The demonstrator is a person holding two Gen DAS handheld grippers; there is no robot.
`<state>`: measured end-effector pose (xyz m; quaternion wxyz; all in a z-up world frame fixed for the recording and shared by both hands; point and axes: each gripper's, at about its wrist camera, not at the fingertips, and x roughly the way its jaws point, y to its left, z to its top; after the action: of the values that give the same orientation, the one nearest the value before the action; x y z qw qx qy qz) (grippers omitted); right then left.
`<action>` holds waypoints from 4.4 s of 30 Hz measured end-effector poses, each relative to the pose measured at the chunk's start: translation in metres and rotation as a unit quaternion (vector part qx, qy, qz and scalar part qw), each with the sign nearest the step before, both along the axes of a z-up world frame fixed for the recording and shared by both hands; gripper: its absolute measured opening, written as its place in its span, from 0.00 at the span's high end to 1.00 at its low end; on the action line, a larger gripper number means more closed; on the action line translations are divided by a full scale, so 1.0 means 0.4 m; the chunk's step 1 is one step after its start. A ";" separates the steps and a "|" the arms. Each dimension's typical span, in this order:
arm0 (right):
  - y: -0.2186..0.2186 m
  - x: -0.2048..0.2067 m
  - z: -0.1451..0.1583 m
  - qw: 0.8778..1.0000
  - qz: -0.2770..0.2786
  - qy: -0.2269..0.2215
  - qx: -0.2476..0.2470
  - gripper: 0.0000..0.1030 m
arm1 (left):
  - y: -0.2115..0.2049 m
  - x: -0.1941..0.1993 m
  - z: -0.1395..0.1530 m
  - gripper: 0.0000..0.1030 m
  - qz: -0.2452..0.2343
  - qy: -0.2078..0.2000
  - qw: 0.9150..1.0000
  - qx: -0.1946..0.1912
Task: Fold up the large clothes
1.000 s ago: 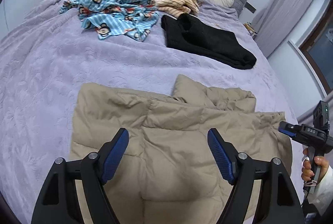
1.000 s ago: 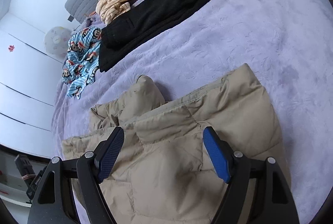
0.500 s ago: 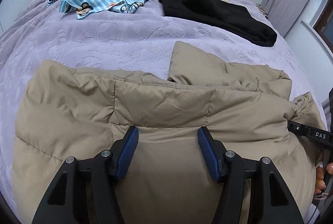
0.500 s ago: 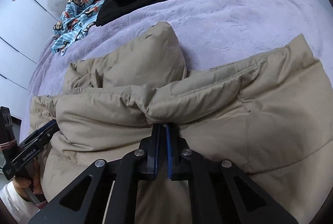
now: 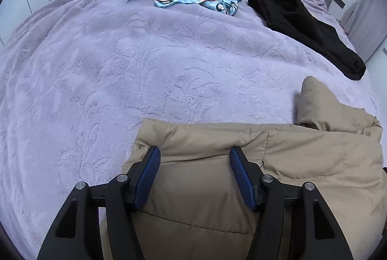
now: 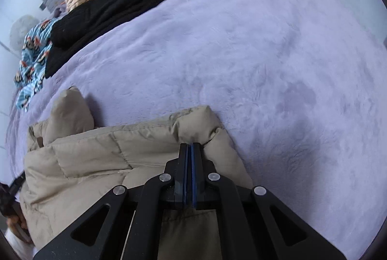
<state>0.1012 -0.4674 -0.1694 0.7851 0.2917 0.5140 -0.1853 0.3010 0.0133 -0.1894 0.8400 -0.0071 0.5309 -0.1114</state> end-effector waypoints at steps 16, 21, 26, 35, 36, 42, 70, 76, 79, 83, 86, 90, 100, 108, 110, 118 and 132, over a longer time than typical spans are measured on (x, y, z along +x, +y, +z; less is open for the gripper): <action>0.080 -0.006 0.099 0.999 0.016 -0.001 -0.041 0.96 | 0.004 -0.094 0.120 0.37 0.009 0.013 0.997 0.078; 0.131 -0.068 0.144 1.000 0.013 -0.019 -0.020 0.96 | 0.024 -0.160 0.165 0.37 0.015 0.018 0.997 0.068; 0.190 -0.133 0.175 0.999 0.018 -0.032 -0.008 0.96 | 0.039 -0.225 0.198 0.03 0.031 0.012 0.997 0.069; 0.242 -0.287 0.168 0.999 0.001 -0.025 0.039 0.95 | 0.064 -0.357 0.213 0.01 0.025 0.033 0.996 0.075; 0.247 -0.304 0.164 0.999 -0.001 -0.024 0.045 0.95 | 0.067 -0.370 0.210 0.01 0.024 0.039 0.996 0.075; 0.282 -0.403 0.156 0.997 -0.024 -0.032 0.070 0.34 | 0.092 -0.445 0.180 0.01 0.031 0.067 0.992 0.103; 0.355 -0.456 -0.009 0.964 -0.062 -0.067 0.250 0.00 | 0.217 -0.531 0.034 0.01 0.055 0.184 0.963 -0.187; 0.344 -0.435 -0.034 0.960 -0.067 -0.071 0.263 0.00 | 0.233 -0.499 0.005 0.01 0.083 0.189 0.946 -0.250; 0.325 -0.428 -0.054 0.951 -0.080 -0.081 0.286 0.00 | 0.230 -0.479 -0.052 0.01 0.105 0.216 0.931 -0.275; 0.309 -0.412 -0.084 0.941 -0.100 -0.091 0.311 0.00 | 0.209 -0.448 -0.065 0.01 0.121 0.206 0.923 -0.301; 0.303 -0.388 -0.088 0.932 -0.105 -0.112 0.328 0.00 | 0.188 -0.420 -0.048 0.01 0.124 0.181 0.923 -0.316; 0.288 -0.344 -0.093 0.922 -0.107 -0.138 0.345 0.00 | 0.185 -0.380 -0.061 0.01 0.151 0.173 0.914 -0.334; 0.276 -0.328 -0.123 0.910 -0.137 -0.134 0.367 0.05 | 0.184 -0.367 -0.023 0.74 0.096 0.136 0.947 -0.275; 0.286 -0.348 -0.076 0.919 -0.134 -0.131 0.348 0.75 | 0.135 -0.399 0.107 0.81 -0.015 0.064 0.982 -0.178; 0.294 -0.360 -0.052 0.921 -0.127 -0.136 0.341 0.77 | 0.138 -0.410 0.126 0.82 -0.030 0.055 0.984 -0.165; 0.362 -0.460 0.028 0.932 -0.114 -0.125 0.320 0.78 | 0.200 -0.517 0.183 0.82 -0.078 0.074 0.983 -0.152; 0.465 -0.648 0.077 0.936 -0.138 -0.081 0.315 0.78 | 0.291 -0.784 0.182 0.82 -0.094 0.127 0.981 -0.108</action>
<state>-0.1581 -0.2815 -0.1386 0.6585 0.6061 0.4356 -0.0962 -0.0128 0.1296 -0.1166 0.7458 -0.0620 0.6163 -0.2453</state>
